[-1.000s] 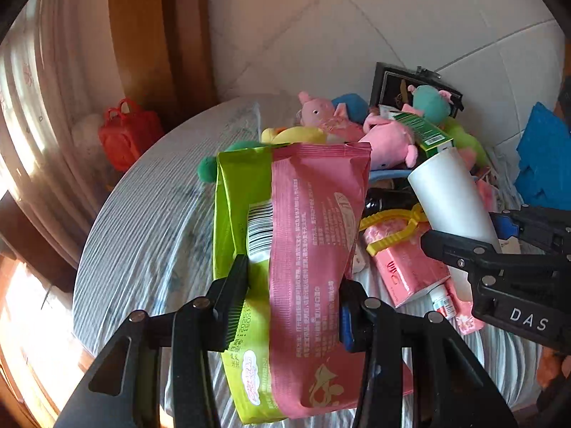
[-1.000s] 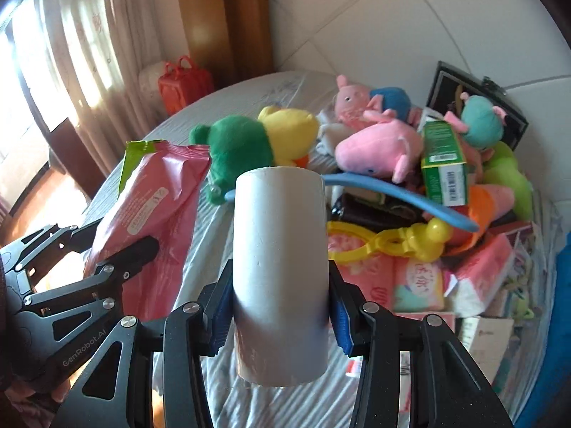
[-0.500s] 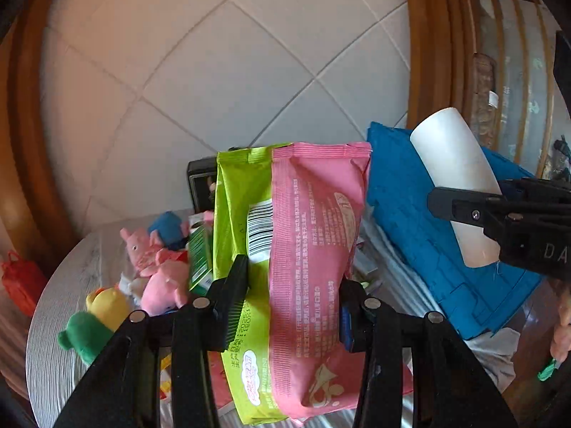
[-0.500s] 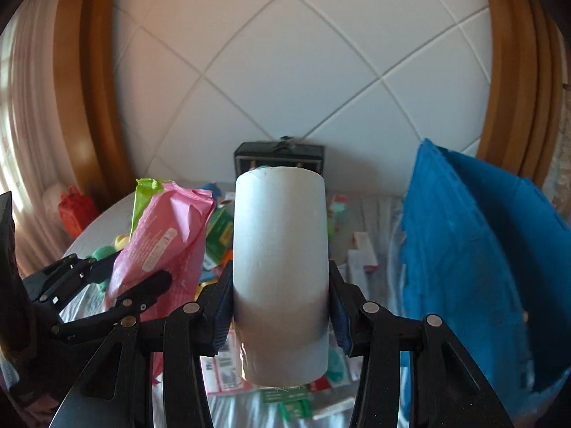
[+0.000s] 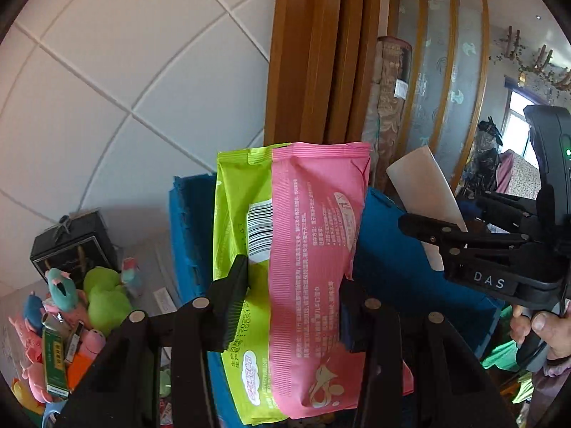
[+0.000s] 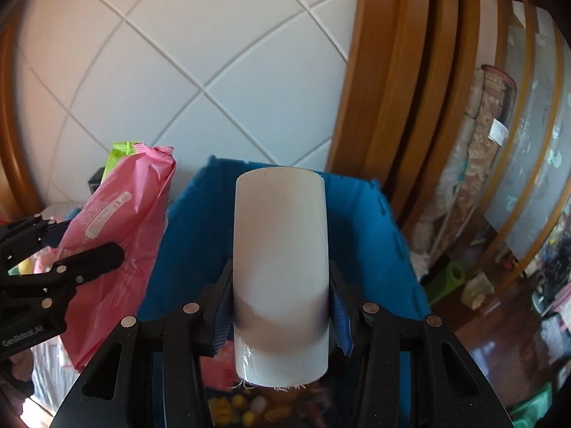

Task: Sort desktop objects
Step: 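Lift the wipes pack and paper roll and carry both over the crate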

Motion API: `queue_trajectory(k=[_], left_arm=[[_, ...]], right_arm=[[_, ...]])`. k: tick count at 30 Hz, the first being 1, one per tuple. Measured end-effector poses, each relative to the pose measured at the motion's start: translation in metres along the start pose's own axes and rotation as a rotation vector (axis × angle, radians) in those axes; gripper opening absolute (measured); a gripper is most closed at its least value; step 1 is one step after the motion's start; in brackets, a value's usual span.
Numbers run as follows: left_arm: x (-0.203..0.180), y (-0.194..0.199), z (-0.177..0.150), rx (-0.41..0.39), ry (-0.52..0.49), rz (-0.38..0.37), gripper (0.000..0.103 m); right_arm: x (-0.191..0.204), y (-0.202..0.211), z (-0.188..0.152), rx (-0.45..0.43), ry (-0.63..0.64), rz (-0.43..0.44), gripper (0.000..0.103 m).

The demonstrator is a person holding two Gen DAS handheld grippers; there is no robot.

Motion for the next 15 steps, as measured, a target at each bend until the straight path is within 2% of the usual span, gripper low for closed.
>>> queue_trajectory(k=[4, 8, 12, 15], left_arm=[[-0.041, -0.078, -0.001, 0.208, -0.041, 0.071, 0.042], [-0.056, -0.146, -0.026, 0.398, -0.061, 0.142, 0.043], [-0.057, -0.195, -0.035, 0.540, -0.012, 0.164, 0.045], [-0.057, -0.223, -0.038, 0.593, 0.012, 0.195, 0.045]], right_arm=[[-0.061, -0.055, -0.010, 0.148, -0.082, 0.021, 0.046], [-0.085, -0.116, -0.041, 0.318, -0.099, 0.043, 0.046], [-0.097, -0.173, -0.068, 0.472, -0.117, 0.078, 0.046], [-0.107, -0.208, -0.077, 0.535, -0.123, 0.074, 0.046]])
Point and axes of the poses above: each gripper's, at about its wrist camera, not at the fingertips, and y roughly against the way its jaws point, x to its left, z to its top, the point moved 4 cm from there along -y, roughly the way its jaws point, and after that the axes turned 13 degrees about z, right-handed, at the moved point
